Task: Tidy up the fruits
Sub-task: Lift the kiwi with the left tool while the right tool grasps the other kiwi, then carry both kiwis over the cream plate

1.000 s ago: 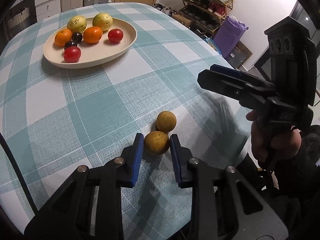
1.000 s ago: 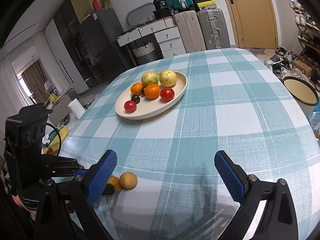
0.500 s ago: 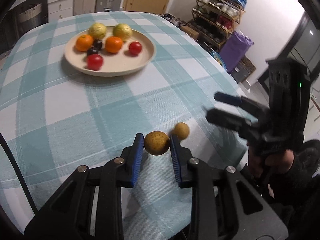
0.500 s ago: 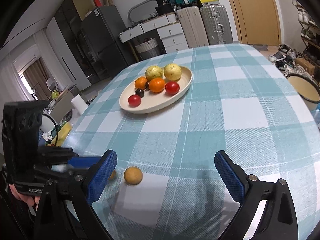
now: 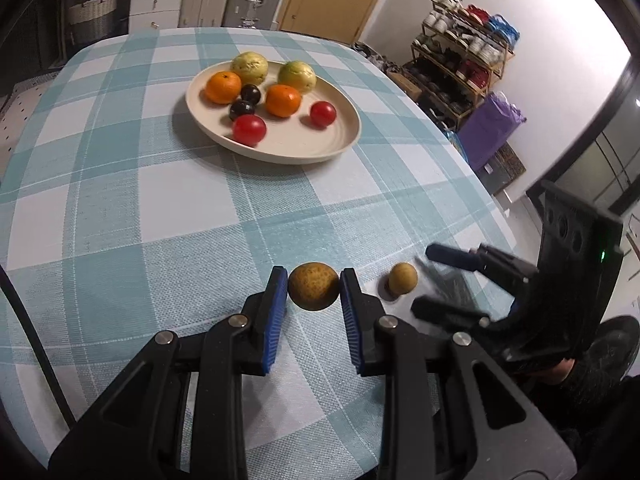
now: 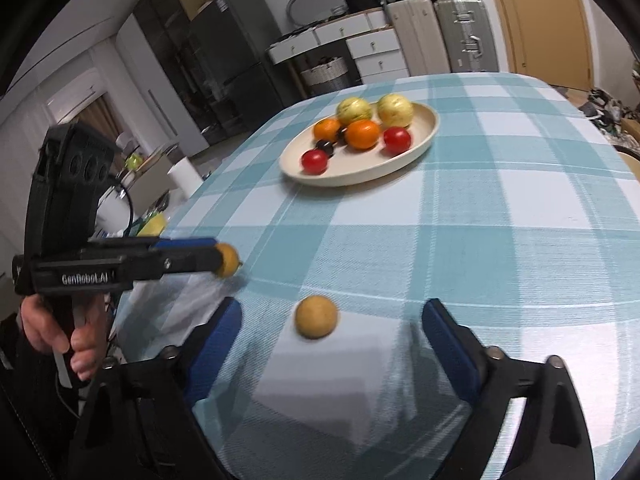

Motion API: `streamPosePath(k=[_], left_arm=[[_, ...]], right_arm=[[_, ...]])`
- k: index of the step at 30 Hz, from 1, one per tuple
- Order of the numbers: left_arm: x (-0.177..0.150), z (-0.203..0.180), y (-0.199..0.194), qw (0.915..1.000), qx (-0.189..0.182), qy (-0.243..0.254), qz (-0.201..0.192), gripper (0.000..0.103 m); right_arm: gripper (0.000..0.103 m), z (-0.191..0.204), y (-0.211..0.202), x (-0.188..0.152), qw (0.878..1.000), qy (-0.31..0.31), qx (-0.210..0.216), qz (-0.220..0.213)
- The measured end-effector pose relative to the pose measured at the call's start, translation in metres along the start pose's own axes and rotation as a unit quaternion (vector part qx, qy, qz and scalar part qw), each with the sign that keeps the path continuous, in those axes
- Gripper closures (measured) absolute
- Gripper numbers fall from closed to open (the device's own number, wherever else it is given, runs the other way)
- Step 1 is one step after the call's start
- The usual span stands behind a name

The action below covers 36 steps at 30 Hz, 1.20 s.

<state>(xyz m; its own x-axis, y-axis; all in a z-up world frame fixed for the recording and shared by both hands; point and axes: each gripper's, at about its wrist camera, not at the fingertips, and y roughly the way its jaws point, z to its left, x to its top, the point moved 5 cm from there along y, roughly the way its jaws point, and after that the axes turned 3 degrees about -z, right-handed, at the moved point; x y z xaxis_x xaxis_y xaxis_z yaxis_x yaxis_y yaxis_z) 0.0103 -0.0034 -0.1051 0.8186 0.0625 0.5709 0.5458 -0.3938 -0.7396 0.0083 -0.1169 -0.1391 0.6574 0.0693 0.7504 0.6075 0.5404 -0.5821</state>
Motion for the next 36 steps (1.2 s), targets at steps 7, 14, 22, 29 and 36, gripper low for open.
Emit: streamPosePath(k=[7,14,22,29,36], left_arm=[[0.005,0.019,-0.006,0.999,-0.001,-0.043,-0.016,0.079],[0.013,0.029,-0.009,0.9977,0.003,-0.061,-0.029,0.079],[0.035,0.035,-0.009,0.996,0.002,-0.072,-0.053,0.079],[0.064,0.035,0.008,0.9958,-0.002,-0.073,-0.055,0.079],[0.098,0.027,0.036,0.9965,-0.014,-0.067,-0.048,0.079]], right_arm=[[0.04,0.011,0.014,-0.006,1.0,-0.024,-0.006,0.019],[0.072,0.007,0.02,-0.002,0.999,-0.02,-0.02,0.023],[0.076,0.004,0.02,0.003,1.0,-0.022,-0.01,0.019],[0.076,-0.01,0.015,0.029,1.0,0.004,-0.002,-0.007],[0.076,-0.024,0.017,0.063,1.0,0.01,0.006,-0.028]])
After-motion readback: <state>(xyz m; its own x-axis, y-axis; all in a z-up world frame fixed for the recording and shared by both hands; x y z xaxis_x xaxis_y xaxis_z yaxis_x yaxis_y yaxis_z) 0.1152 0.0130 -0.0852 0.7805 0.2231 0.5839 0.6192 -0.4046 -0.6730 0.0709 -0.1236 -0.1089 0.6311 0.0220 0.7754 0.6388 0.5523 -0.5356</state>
